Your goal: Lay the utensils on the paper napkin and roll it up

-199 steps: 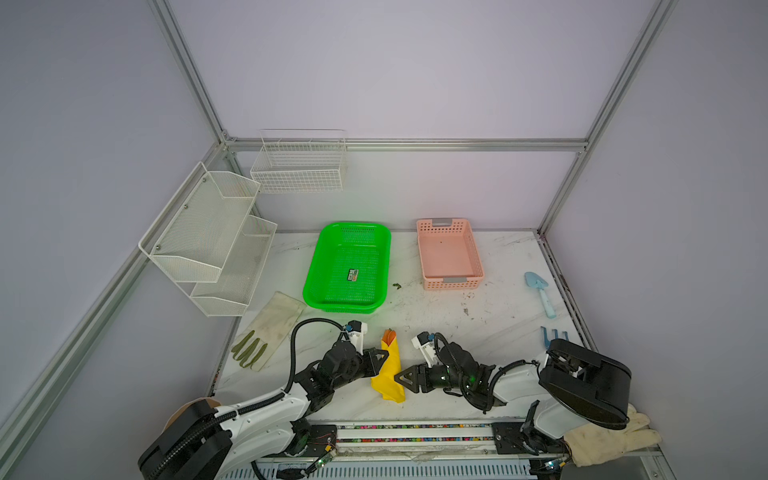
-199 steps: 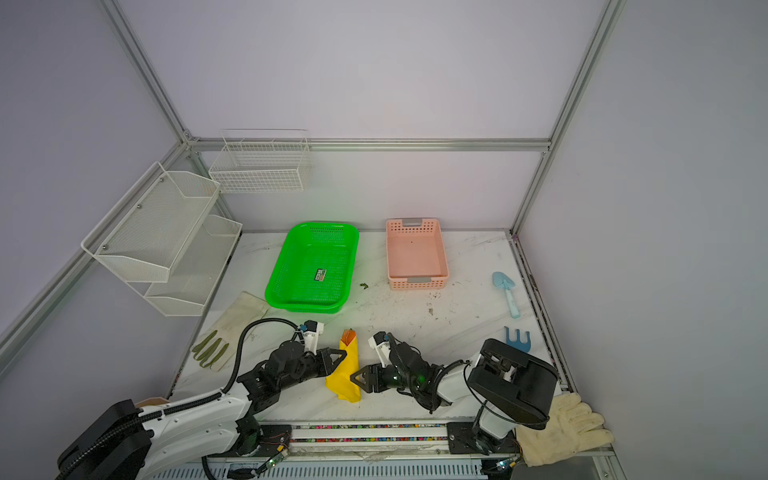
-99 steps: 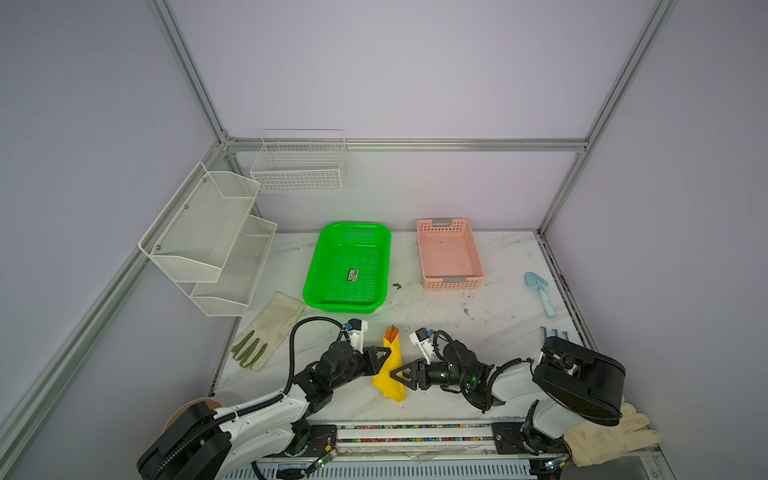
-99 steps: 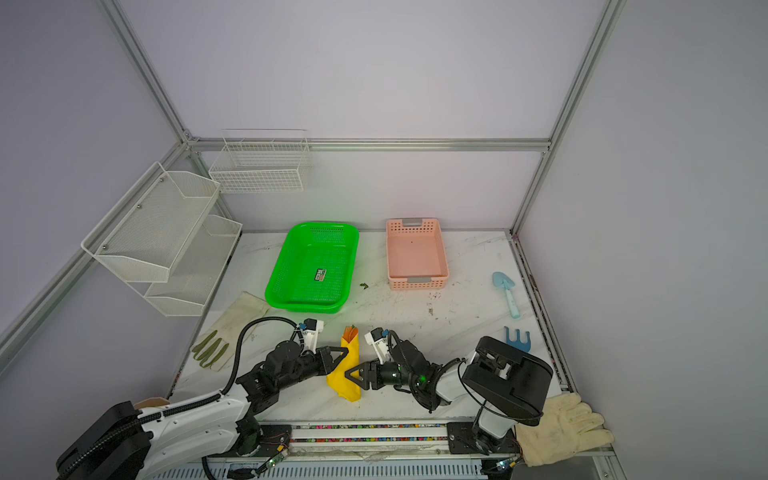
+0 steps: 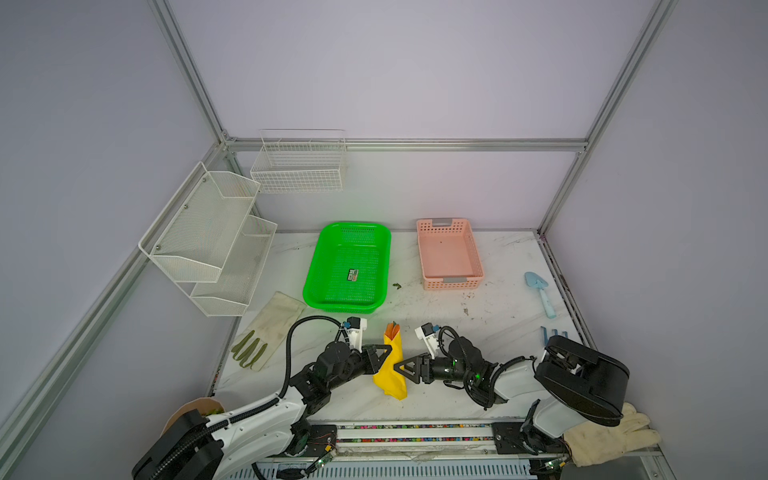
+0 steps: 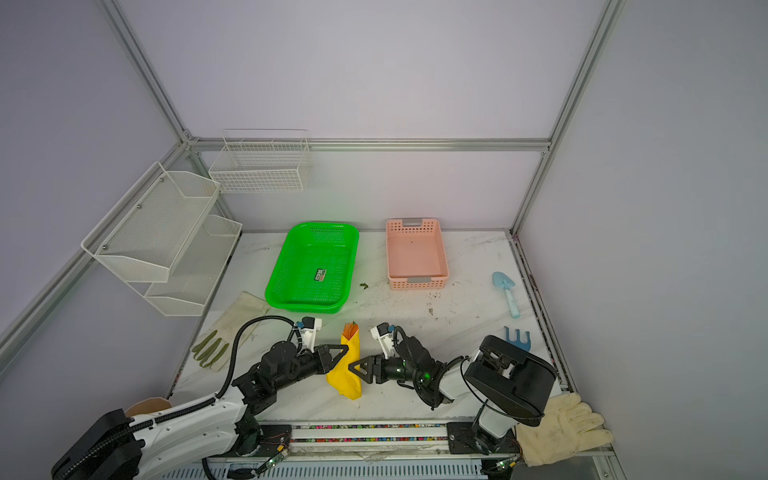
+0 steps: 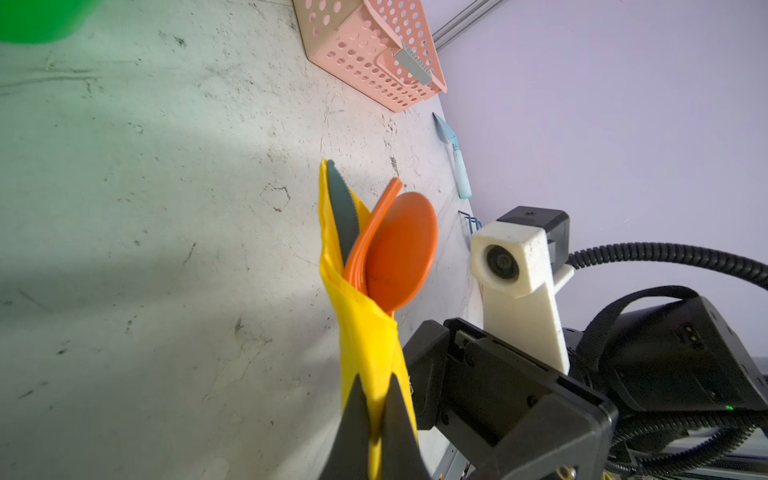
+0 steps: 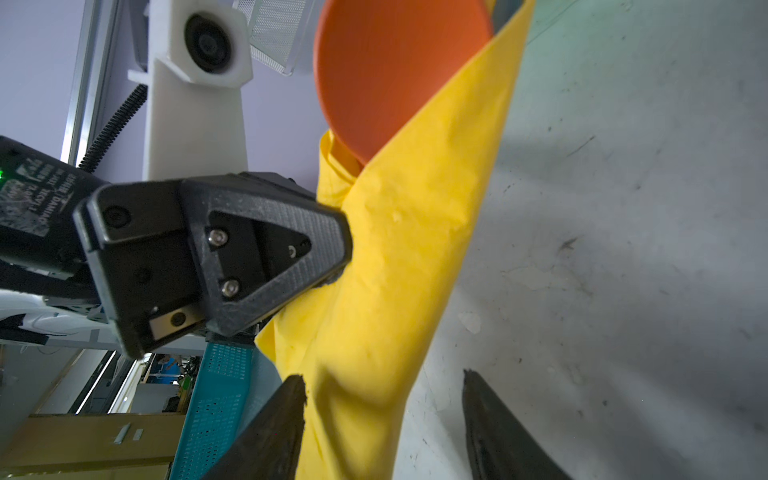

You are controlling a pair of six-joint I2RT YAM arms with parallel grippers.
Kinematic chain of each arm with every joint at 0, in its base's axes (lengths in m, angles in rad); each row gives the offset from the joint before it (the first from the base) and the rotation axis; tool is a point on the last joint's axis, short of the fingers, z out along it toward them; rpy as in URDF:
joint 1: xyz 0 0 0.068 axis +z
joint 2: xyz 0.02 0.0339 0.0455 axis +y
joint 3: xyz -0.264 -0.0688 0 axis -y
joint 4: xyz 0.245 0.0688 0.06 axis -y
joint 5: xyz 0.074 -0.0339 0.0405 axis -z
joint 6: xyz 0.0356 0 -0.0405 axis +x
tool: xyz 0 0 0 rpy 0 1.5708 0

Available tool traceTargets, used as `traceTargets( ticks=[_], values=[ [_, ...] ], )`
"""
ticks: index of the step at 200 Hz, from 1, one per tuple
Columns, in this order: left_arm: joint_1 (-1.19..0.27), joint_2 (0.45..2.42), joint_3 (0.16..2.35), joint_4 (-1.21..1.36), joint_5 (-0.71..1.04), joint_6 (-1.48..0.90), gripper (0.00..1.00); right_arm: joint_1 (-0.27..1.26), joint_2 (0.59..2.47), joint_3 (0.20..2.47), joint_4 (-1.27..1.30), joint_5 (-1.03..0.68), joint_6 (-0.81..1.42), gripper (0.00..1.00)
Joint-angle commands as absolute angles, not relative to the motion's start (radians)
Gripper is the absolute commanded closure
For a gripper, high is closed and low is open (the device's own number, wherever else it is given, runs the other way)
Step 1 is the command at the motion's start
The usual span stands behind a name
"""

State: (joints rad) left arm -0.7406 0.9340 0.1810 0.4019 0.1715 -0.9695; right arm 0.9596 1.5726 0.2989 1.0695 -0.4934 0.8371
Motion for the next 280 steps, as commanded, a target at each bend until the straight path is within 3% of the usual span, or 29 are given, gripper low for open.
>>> traceTargets(
  ticks=[1, 73, 199, 230, 280],
  values=[
    [-0.736, 0.936, 0.158, 0.452, 0.191, -0.982, 1.00, 0.957, 1.563, 0.314, 1.168, -0.563, 0.844, 0.38],
    [-0.735, 0.963, 0.171, 0.493, 0.210, -0.988, 1.00, 0.958, 1.649, 0.342, 1.316, -0.647, 0.886, 0.42],
    [-0.736, 0.904, 0.167, 0.464, 0.218, -0.997, 1.00, 0.958, 1.734, 0.312, 1.421, -0.597, 0.929, 0.39],
    [-0.736, 0.930, 0.160, 0.508, 0.236, -1.011, 1.00, 0.958, 1.750, 0.336, 1.469, -0.634, 0.943, 0.45],
    [-0.736, 0.938, 0.161, 0.520, 0.244, -1.012, 1.00, 0.959, 1.854, 0.338, 1.677, -0.677, 1.031, 0.65]
  ],
)
